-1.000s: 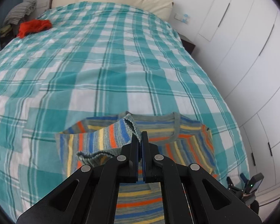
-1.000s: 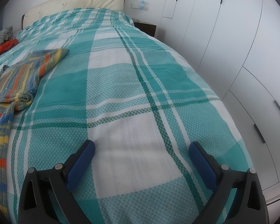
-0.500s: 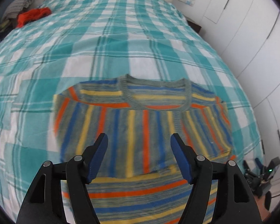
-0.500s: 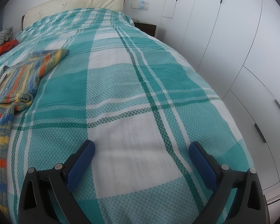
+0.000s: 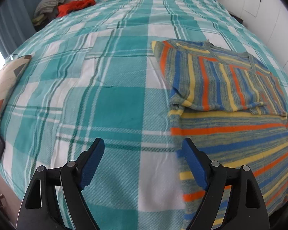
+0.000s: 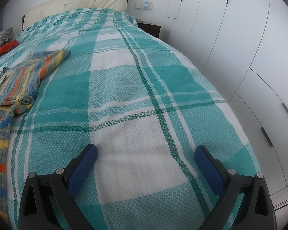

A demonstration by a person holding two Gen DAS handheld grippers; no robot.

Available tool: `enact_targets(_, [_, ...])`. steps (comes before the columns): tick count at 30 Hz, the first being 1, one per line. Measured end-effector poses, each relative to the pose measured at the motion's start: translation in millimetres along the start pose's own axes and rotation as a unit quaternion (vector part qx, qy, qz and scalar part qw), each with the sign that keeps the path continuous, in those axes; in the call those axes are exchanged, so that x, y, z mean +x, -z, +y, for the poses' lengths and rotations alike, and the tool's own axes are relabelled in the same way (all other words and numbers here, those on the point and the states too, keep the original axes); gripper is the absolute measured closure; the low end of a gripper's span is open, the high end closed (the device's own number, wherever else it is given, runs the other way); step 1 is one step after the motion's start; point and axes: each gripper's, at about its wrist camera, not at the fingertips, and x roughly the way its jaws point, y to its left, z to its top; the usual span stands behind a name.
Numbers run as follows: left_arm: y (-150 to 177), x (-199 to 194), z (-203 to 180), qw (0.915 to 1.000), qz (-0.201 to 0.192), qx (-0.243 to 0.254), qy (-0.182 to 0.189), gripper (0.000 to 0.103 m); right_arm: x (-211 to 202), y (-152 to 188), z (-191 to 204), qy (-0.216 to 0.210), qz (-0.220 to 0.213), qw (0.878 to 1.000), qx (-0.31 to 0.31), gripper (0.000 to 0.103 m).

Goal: Fold small clothes

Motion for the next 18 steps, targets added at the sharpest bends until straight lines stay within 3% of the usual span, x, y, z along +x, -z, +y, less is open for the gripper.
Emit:
enact_targets(9, [48.5,15.8,46.0,0.9963,-0.006,-0.085,0.011,0.011,0.3,-0.2,-0.2,0.000,0.000,1.000,0.000,0.003])
enact_targets(13, [54.5,20.3,40.3,0.9983,-0.012,-0.057,-0.008,0.001,-0.3,0.6,-0.6,0.000,-0.002,1.000,0.001,0.003])
enact_targets(18, [55.7,24.6,41.1,0.9977,-0.013,-0.067,-0.007,0.000,-0.6,1.5,-0.3,0.001,-0.002,1.000,0.002,0.003])
